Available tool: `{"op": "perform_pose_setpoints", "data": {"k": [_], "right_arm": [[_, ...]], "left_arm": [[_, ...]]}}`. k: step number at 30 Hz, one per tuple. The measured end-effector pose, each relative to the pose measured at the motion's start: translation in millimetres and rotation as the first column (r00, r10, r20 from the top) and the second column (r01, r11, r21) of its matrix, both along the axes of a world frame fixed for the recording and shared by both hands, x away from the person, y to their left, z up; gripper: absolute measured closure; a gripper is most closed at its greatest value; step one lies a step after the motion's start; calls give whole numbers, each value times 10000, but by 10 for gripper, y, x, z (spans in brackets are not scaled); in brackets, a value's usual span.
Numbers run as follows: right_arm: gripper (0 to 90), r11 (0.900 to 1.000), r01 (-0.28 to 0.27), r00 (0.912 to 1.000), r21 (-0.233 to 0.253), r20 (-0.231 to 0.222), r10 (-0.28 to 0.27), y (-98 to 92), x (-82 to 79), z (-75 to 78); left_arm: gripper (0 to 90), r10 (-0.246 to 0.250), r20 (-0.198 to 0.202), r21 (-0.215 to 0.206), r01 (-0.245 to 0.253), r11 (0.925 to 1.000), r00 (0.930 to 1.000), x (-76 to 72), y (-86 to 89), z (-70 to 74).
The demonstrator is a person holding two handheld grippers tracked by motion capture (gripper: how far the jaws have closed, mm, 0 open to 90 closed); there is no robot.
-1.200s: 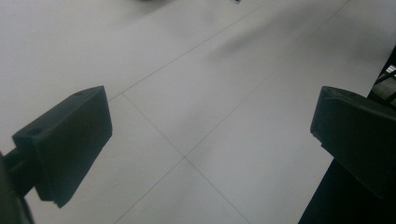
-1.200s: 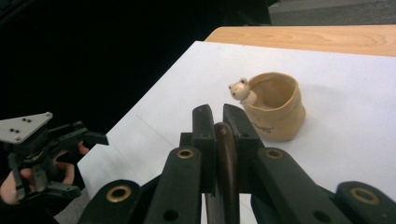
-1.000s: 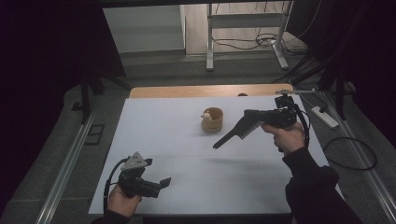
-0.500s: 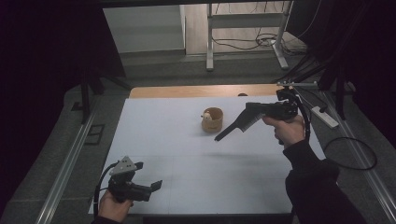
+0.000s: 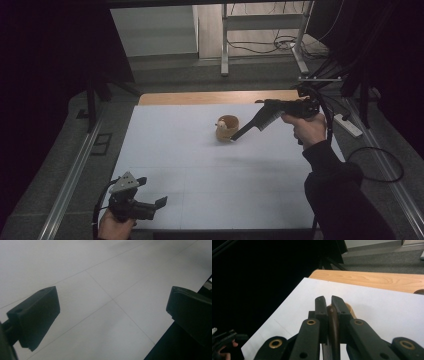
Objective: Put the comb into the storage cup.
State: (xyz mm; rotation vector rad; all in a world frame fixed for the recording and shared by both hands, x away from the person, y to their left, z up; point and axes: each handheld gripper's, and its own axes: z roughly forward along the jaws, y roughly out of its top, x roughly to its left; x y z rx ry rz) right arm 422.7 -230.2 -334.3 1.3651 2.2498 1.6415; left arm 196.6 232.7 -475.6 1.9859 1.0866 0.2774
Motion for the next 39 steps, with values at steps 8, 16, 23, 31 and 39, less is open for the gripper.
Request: {"op": "perform_pose_setpoints", "data": {"k": [8, 16, 23, 31, 39], "right_arm": [[843, 9997, 257, 9997, -47, 32, -256, 52, 111, 68], [843, 9988, 492, 9988, -16, 38, -492, 100, 208, 98], [843, 9975, 706, 9975, -78, 101, -705, 131, 289, 140], [843, 9954, 941, 9955, -186, 109, -939, 161, 385, 131], [842, 9932, 1089, 9939, -420, 229, -1080, 254, 464, 105]], "left_arm": [[0, 5, -22, 125, -5, 9999, 10000, -41, 14, -9], [0, 133, 56, 179, -134, 9998, 9999, -64, 32, -3], [0, 145, 47, 257, -146, 9996, 9999, -70, 30, 0], [0, 137, 13, 276, -138, 9995, 9999, -67, 26, -3], [0, 184, -51, 235, -182, 9996, 9998, -60, 31, -6]]}}
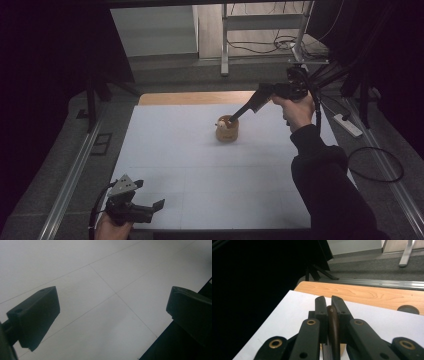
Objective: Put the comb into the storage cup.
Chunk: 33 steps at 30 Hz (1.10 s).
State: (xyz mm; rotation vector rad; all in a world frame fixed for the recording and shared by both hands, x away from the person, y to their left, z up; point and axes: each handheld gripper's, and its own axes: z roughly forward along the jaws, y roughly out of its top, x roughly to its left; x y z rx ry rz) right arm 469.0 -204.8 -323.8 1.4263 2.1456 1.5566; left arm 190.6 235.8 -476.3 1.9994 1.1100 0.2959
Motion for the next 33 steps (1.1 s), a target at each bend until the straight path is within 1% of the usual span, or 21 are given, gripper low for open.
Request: {"op": "perform_pose_setpoints", "data": {"k": [4, 19, 25, 33], "right_arm": [[842, 10000, 44, 10000, -76, 1, -44, 49, 39, -35], [842, 9975, 164, 9998, -691, -96, -171, 226, 152, -232], [842, 9978, 219, 9993, -622, -291, -237, 255, 199, -362], [842, 9987, 321, 9974, -396, -639, -346, 267, 268, -535]], "left_arm": [[0, 4, -4, -18, -4, 10000, 10000, -1, 5, 0], [0, 12, -67, -29, -13, 10000, 10000, 4, 4, -3], [0, 14, -75, -22, -14, 10000, 10000, 4, 4, -4], [0, 25, -102, -29, -26, 10000, 9999, 7, 5, -5]]}}
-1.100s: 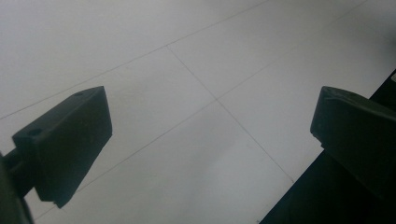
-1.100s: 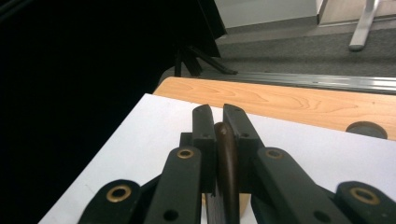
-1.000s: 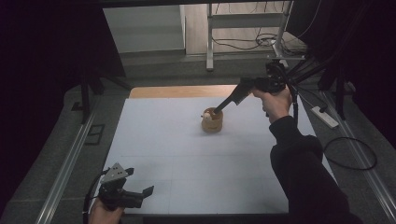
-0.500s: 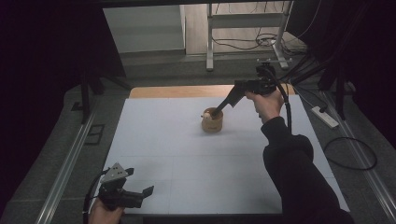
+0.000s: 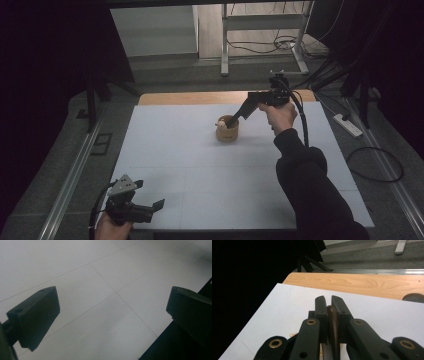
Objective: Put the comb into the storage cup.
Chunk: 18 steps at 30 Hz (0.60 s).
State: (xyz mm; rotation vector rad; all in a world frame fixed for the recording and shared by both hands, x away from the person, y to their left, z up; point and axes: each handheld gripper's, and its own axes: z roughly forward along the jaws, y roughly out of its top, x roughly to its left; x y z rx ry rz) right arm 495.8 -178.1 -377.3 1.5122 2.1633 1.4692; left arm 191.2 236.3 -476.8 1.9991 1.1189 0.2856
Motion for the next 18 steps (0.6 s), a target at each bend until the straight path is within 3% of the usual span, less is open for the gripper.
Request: {"op": "perform_pose_setpoints", "data": {"k": [8, 18], "right_arm": [[842, 9997, 16, 9998, 258, -219, -10, 15, 30, -118], [841, 9957, 82, 9976, 920, -686, -19, -21, 69, -281]], "left_arm": [[0, 10, -3, -1, -10, 10000, 10000, -1, 0, -1], [0, -6, -31, 6, 6, 10000, 10000, 2, 4, -1]]}}
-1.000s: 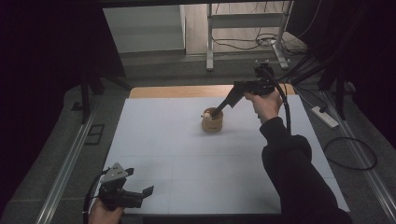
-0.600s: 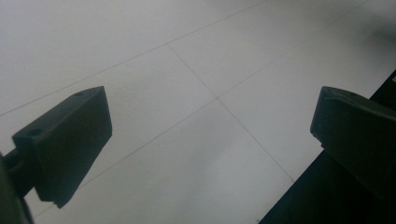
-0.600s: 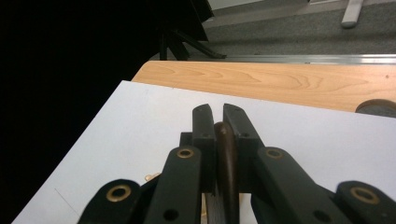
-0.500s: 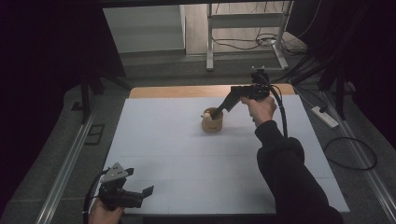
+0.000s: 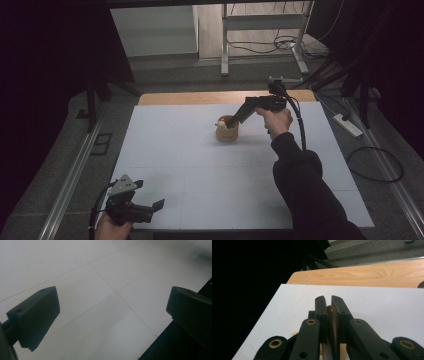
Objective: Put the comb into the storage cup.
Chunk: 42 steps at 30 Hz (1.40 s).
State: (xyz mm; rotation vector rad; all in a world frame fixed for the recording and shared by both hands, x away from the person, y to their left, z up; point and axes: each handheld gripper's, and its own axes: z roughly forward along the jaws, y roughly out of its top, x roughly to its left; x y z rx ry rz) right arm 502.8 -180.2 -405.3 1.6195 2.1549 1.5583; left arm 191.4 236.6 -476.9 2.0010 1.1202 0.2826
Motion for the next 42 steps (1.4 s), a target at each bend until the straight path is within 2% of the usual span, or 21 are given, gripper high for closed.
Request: {"op": "perform_pose_setpoints", "data": {"k": [6, 9, 14, 19, 26, 32, 40, 42], "right_arm": [[827, 9997, 46, 9997, 233, -238, -41, -80, 27, -50], [773, 9999, 136, 9996, -106, -244, -138, -100, 26, -65], [741, 9990, 130, 9997, -430, -186, -138, -101, 25, -90], [669, 9956, 164, 9999, -922, 2, -164, -82, 16, -81], [551, 9907, 291, 9994, -1329, 239, -262, -93, 4, -54], [460, 9877, 136, 9996, -1555, 259, -97, -89, -4, -49], [350, 9765, 50, 9975, -2153, 703, 104, -60, -51, 8], [323, 9711, 27, 9965, -2386, 820, 173, -52, -63, 20]], "left_arm": [[0, 8, 2, 1, -8, 10000, 10000, 1, -3, -1], [0, 6, -2, 20, -6, 10000, 10000, 2, -6, 0], [0, 9, -10, 18, -9, 10000, 10000, 2, -5, -1], [0, 12, -7, 24, -12, 10000, 10000, 1, -5, -1], [0, 29, -28, 38, -29, 10000, 10000, 4, -7, -1], [0, 46, -39, 35, -46, 10000, 10000, 8, -5, -1], [0, 43, -37, 30, -43, 10000, 10000, 8, -4, -1], [0, 47, -40, 28, -47, 10000, 10000, 8, -5, -1]]}}
